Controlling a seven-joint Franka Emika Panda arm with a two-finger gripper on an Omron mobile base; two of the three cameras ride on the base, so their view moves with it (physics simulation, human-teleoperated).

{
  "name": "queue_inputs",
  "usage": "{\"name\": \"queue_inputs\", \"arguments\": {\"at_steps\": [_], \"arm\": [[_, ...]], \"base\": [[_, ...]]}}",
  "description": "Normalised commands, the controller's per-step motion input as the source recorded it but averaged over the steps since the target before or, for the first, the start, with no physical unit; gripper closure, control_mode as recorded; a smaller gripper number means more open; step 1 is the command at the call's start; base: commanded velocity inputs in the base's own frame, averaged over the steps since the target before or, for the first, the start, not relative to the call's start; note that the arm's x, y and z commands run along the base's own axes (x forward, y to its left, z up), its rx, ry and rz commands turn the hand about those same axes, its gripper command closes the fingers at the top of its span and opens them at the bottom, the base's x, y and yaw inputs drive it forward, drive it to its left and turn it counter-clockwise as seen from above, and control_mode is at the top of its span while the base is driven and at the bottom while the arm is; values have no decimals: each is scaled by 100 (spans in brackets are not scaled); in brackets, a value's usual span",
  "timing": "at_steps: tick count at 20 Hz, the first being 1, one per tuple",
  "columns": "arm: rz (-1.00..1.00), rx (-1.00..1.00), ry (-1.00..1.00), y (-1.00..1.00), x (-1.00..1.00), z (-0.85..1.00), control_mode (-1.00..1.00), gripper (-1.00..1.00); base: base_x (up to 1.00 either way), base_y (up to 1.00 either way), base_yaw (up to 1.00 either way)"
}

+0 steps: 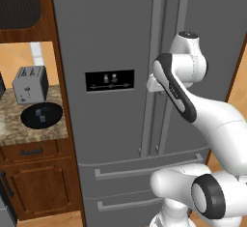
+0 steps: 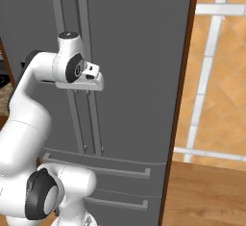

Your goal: Grab a lemon wedge from the fridge and one ice cube from the ice bowl, and put them in the glass of lemonade.

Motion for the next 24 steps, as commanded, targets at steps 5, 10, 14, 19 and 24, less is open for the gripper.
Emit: {"name": "queue_inputs", "arguments": {"at_steps": [5, 10, 14, 19, 24], "arm": [[0, 0, 0, 0, -3, 0, -100, -100], [0, 0, 0, 0, 0, 0, -100, -100], [0, 0, 0, 0, 0, 0, -100, -100], [0, 0, -1, 0, -10, 0, 100, -100], [0, 0, 0, 0, 0, 0, 100, -100]], "base": [[0, 0, 0], [0, 0, 0], [0, 0, 0], [-24, 42, 1], [-7, 100, 1]]}}
